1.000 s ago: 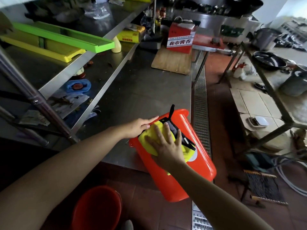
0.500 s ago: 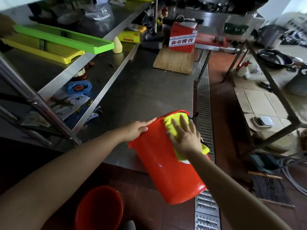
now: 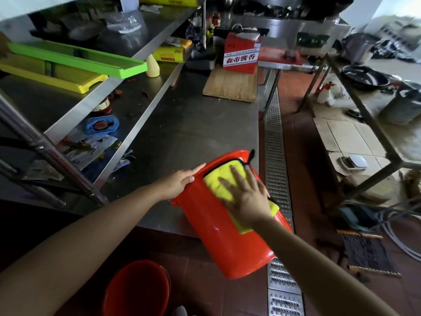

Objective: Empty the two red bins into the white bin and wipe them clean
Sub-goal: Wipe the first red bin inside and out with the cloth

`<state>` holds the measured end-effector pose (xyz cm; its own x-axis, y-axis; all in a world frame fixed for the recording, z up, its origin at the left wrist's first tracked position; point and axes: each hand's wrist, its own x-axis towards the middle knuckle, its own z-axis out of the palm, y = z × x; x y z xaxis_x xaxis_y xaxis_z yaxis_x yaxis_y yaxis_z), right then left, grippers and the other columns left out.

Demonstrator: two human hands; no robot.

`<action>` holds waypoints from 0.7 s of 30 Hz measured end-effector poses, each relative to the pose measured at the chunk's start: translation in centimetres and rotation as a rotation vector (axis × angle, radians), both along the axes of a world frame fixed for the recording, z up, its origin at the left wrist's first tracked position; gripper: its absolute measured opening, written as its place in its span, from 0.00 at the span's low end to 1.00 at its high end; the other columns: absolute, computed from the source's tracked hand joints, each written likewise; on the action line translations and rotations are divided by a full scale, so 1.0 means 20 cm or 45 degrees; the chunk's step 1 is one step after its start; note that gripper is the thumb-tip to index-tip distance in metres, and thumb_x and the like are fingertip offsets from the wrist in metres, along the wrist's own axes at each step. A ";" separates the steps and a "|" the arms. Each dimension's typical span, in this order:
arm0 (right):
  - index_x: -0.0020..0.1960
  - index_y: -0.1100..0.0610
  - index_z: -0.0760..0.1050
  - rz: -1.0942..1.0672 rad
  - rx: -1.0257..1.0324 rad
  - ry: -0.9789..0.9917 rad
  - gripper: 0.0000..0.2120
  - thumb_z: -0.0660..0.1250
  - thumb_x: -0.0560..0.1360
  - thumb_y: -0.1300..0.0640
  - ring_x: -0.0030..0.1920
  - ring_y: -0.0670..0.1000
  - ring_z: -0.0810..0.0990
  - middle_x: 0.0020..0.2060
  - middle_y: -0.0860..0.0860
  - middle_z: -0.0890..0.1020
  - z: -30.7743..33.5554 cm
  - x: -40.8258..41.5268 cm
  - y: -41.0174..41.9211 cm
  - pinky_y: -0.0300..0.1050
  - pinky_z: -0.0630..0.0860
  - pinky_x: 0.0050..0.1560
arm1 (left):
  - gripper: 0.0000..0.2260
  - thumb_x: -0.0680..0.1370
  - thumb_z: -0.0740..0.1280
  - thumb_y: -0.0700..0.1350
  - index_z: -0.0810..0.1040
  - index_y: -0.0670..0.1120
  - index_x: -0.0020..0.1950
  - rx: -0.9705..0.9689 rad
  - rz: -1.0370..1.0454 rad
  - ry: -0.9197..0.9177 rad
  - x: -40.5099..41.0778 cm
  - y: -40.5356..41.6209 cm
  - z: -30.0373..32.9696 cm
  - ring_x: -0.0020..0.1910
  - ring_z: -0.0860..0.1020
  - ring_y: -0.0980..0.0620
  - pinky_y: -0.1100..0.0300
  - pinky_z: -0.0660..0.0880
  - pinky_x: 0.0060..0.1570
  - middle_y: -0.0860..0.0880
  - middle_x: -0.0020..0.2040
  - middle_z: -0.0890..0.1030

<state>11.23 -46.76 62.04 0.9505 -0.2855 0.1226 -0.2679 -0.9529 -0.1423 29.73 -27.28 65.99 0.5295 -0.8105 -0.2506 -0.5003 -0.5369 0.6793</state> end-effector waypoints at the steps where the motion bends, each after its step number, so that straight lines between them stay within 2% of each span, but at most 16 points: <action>1: 0.76 0.28 0.52 -0.098 0.136 0.009 0.30 0.51 0.75 0.26 0.81 0.52 0.46 0.81 0.40 0.49 0.01 -0.01 -0.08 0.66 0.60 0.71 | 0.23 0.85 0.54 0.51 0.53 0.79 0.68 0.005 0.007 0.014 -0.01 0.00 0.01 0.72 0.67 0.50 0.56 0.66 0.64 0.52 0.75 0.67; 4: 0.76 0.30 0.55 -0.336 0.598 0.041 0.30 0.55 0.75 0.26 0.79 0.52 0.54 0.80 0.39 0.54 0.04 -0.02 -0.25 0.62 0.62 0.73 | 0.22 0.85 0.53 0.51 0.53 0.78 0.70 0.013 0.005 0.017 -0.03 -0.01 0.03 0.76 0.61 0.49 0.51 0.62 0.70 0.53 0.77 0.62; 6: 0.76 0.31 0.58 -0.386 0.714 0.016 0.31 0.56 0.75 0.27 0.78 0.54 0.58 0.80 0.41 0.56 0.05 -0.03 -0.28 0.61 0.62 0.74 | 0.22 0.85 0.54 0.51 0.53 0.77 0.70 0.029 0.014 0.009 -0.03 -0.02 0.03 0.76 0.60 0.49 0.50 0.60 0.71 0.53 0.78 0.61; 8: 0.76 0.31 0.55 -0.324 0.559 0.014 0.30 0.53 0.75 0.27 0.80 0.55 0.54 0.80 0.42 0.54 0.04 -0.06 -0.22 0.65 0.61 0.72 | 0.22 0.85 0.54 0.51 0.53 0.76 0.71 0.038 0.025 0.005 -0.03 -0.03 0.03 0.76 0.61 0.48 0.51 0.61 0.71 0.53 0.78 0.62; 10: 0.77 0.30 0.49 -0.180 0.252 0.039 0.30 0.50 0.77 0.28 0.81 0.57 0.46 0.81 0.42 0.47 0.01 -0.09 -0.07 0.68 0.58 0.72 | 0.22 0.85 0.54 0.50 0.55 0.75 0.72 0.022 0.024 -0.007 -0.02 -0.04 0.03 0.74 0.65 0.49 0.53 0.64 0.70 0.53 0.76 0.65; 12: 0.78 0.31 0.46 -0.037 -0.003 0.064 0.31 0.53 0.78 0.31 0.80 0.62 0.40 0.81 0.44 0.42 -0.03 -0.13 0.09 0.70 0.54 0.72 | 0.22 0.85 0.55 0.50 0.56 0.74 0.72 0.023 0.003 -0.043 -0.01 -0.03 0.03 0.71 0.69 0.50 0.56 0.67 0.67 0.53 0.74 0.68; 15: 0.78 0.35 0.54 0.098 -0.219 0.049 0.33 0.62 0.77 0.36 0.79 0.67 0.42 0.82 0.48 0.46 -0.06 -0.16 0.25 0.75 0.51 0.71 | 0.22 0.85 0.56 0.49 0.57 0.71 0.74 0.034 -0.025 -0.092 0.00 -0.02 0.02 0.71 0.69 0.51 0.57 0.68 0.68 0.52 0.74 0.70; 18: 0.78 0.38 0.58 0.309 -0.441 0.132 0.32 0.63 0.77 0.38 0.78 0.70 0.40 0.82 0.51 0.46 -0.10 -0.19 0.35 0.78 0.44 0.70 | 0.23 0.85 0.55 0.48 0.57 0.70 0.74 0.026 -0.029 -0.138 -0.02 -0.07 0.04 0.72 0.68 0.50 0.59 0.65 0.69 0.50 0.74 0.69; 21: 0.78 0.38 0.59 0.343 -0.443 0.143 0.31 0.63 0.77 0.38 0.79 0.66 0.39 0.82 0.50 0.46 -0.12 -0.21 0.36 0.77 0.42 0.71 | 0.23 0.85 0.55 0.48 0.55 0.70 0.75 0.084 -0.069 -0.213 -0.01 -0.12 0.06 0.72 0.69 0.46 0.53 0.67 0.69 0.47 0.74 0.69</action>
<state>7.03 -39.66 59.61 0.9981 0.0139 0.0594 0.0008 -0.9768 0.2142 29.43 -29.64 67.21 0.5241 -0.8237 -0.2162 -0.6327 -0.5466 0.5486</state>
